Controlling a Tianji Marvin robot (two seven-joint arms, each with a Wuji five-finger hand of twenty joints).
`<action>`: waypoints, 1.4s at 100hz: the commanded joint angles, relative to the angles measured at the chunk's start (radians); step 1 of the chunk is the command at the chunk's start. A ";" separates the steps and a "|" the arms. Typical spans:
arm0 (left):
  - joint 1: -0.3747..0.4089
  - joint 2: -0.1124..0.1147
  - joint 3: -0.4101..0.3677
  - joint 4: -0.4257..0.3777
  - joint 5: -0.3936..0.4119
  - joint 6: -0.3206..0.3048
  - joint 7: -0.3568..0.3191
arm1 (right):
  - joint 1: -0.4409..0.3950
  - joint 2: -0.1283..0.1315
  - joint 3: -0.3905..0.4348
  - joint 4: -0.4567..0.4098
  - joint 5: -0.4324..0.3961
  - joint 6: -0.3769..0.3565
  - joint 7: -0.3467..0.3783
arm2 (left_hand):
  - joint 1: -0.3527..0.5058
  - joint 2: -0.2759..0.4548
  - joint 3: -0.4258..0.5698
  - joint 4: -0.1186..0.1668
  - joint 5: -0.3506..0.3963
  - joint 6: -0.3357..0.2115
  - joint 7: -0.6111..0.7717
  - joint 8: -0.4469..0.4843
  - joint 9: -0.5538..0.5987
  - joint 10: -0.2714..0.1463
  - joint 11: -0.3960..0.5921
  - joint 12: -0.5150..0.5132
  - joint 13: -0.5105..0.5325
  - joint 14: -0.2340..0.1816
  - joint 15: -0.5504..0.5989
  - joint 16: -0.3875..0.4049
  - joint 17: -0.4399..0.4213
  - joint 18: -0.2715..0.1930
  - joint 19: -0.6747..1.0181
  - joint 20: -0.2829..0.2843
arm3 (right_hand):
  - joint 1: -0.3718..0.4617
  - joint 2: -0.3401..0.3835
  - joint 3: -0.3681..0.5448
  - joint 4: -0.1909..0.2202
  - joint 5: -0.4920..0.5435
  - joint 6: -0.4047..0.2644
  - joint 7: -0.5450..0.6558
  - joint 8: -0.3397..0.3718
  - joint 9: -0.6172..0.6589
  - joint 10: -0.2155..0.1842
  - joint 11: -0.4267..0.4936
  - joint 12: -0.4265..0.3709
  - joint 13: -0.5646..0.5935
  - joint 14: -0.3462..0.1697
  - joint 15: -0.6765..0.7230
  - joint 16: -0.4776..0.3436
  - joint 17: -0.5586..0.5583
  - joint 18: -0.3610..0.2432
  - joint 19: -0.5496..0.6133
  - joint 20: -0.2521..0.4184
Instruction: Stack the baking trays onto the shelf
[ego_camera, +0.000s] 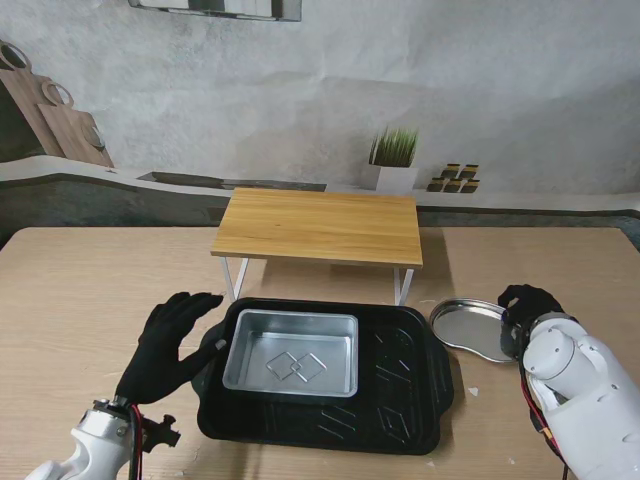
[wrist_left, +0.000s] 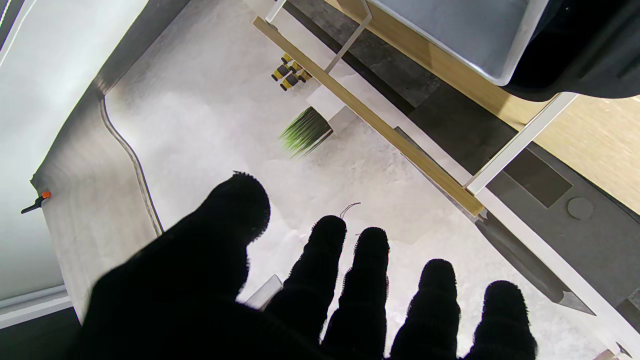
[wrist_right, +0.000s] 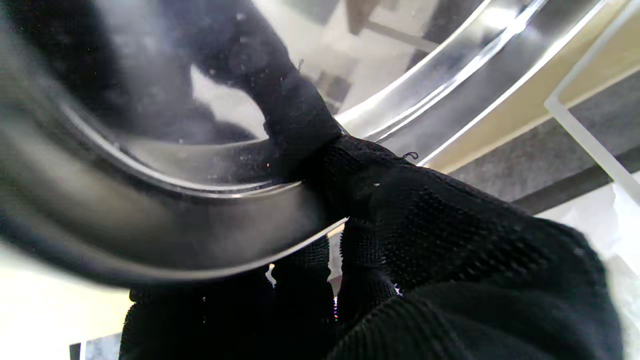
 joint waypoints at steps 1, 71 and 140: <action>0.004 -0.004 -0.003 -0.003 -0.003 -0.005 -0.015 | -0.022 -0.007 0.009 -0.027 0.004 -0.002 0.018 | 0.006 0.022 0.002 0.017 0.012 0.007 -0.011 0.009 0.006 0.017 -0.015 0.010 -0.003 -0.006 -0.019 0.006 -0.017 0.002 -0.001 0.019 | 0.184 0.136 0.116 0.043 0.195 -0.154 0.205 0.147 0.038 -0.014 0.102 0.041 0.097 -0.026 0.149 0.046 0.032 -0.026 0.061 0.022; -0.001 -0.001 -0.005 -0.002 -0.025 -0.019 -0.037 | -0.217 -0.027 0.173 -0.285 0.110 -0.024 0.011 | 0.006 0.021 0.002 0.017 0.015 0.010 -0.013 0.009 0.007 0.019 -0.016 0.010 -0.003 -0.004 -0.019 0.006 -0.016 0.003 -0.004 0.020 | 0.186 0.138 0.127 0.050 0.231 -0.151 0.192 0.208 0.047 0.007 0.109 0.078 0.124 -0.032 0.183 0.077 0.062 -0.026 0.093 0.049; -0.022 0.004 -0.003 0.007 -0.049 -0.033 -0.073 | -0.360 -0.043 0.236 -0.549 0.186 -0.039 -0.003 | 0.005 0.020 0.004 0.018 0.016 0.005 -0.015 0.009 0.008 0.017 -0.018 0.009 -0.003 -0.005 -0.020 0.005 -0.016 0.002 -0.004 0.020 | 0.190 0.119 0.146 0.047 0.246 -0.127 0.178 0.222 0.048 0.038 0.114 0.075 0.182 -0.045 0.236 0.089 0.133 -0.043 0.157 0.057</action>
